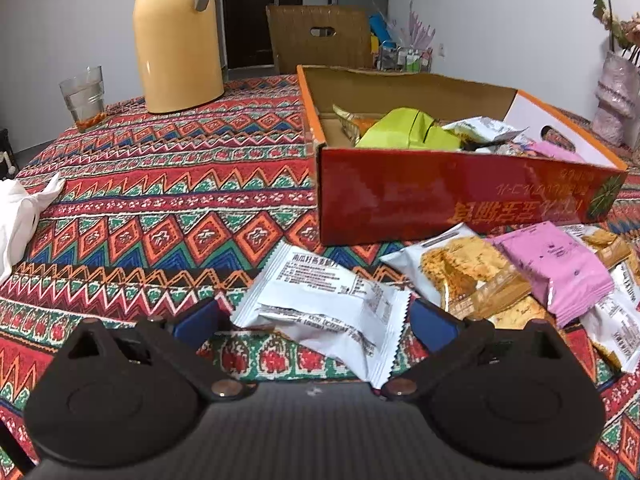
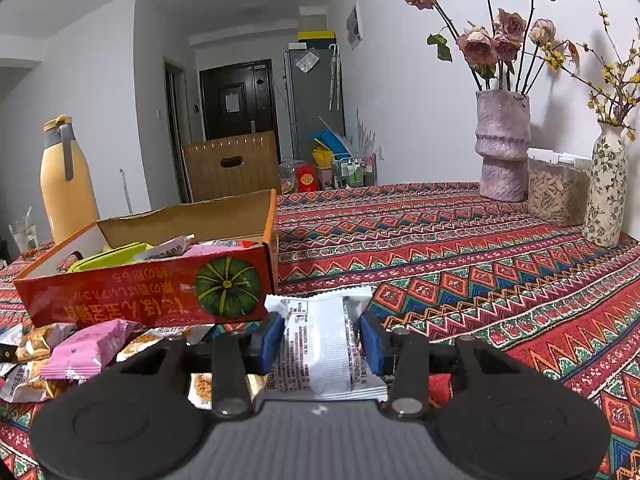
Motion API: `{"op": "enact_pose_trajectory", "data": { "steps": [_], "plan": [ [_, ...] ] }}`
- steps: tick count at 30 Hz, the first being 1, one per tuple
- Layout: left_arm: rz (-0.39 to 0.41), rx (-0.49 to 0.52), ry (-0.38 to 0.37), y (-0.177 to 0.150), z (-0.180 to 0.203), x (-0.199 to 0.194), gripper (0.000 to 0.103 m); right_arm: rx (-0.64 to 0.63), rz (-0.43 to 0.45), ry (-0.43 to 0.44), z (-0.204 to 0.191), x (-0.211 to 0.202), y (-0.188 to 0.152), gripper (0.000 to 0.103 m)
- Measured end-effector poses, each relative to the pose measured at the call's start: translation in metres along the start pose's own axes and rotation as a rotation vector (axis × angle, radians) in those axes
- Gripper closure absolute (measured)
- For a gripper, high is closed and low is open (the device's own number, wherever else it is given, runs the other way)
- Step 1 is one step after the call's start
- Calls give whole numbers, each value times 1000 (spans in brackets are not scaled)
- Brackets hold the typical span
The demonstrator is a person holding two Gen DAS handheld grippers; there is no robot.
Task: Organize snacks
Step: 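Grasp a white packet with the right gripper while the left grasps a gold packet, then carry both packets into the cardboard box and open both grippers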
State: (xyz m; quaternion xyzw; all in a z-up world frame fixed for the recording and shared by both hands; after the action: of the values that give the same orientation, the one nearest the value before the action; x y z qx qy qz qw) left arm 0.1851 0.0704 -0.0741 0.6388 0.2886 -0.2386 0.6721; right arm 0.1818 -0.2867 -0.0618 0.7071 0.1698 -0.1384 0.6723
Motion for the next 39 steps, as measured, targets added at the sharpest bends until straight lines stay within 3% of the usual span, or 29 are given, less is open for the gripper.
{"op": "enact_pose_trajectory", "data": {
  "steps": [9, 19, 25, 29, 39],
  "plan": [
    [-80, 18, -14, 12, -1, 8, 0, 11, 0, 9, 2, 1, 0, 61],
    [-35, 23, -19, 11, 1, 11, 1, 11, -3, 10, 1, 1, 0, 61],
    [5, 57, -43, 1, 10, -5, 32, 10, -5, 11, 0, 2, 0, 61],
    [18, 75, -70, -4, 15, -16, 76, 5, 0, 15, -1, 0, 0, 61],
    [51, 53, -68, -13, 14, -33, 79, -5, 10, 15, -2, -1, 1, 61]
  ]
}}
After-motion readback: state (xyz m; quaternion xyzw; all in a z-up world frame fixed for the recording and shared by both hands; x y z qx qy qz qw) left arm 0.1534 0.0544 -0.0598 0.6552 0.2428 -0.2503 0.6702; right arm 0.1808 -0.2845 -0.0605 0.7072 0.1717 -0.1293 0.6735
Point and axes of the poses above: each gripper's, at about its wrist camera, not at the fingertips, and x roughly the way its jaws point, z to its right, y to its top, the point moved 3 cm from there along x, roughly the way its jaws point, and after that the axes turned 3 degrees about -x, right-handed, at the moved point
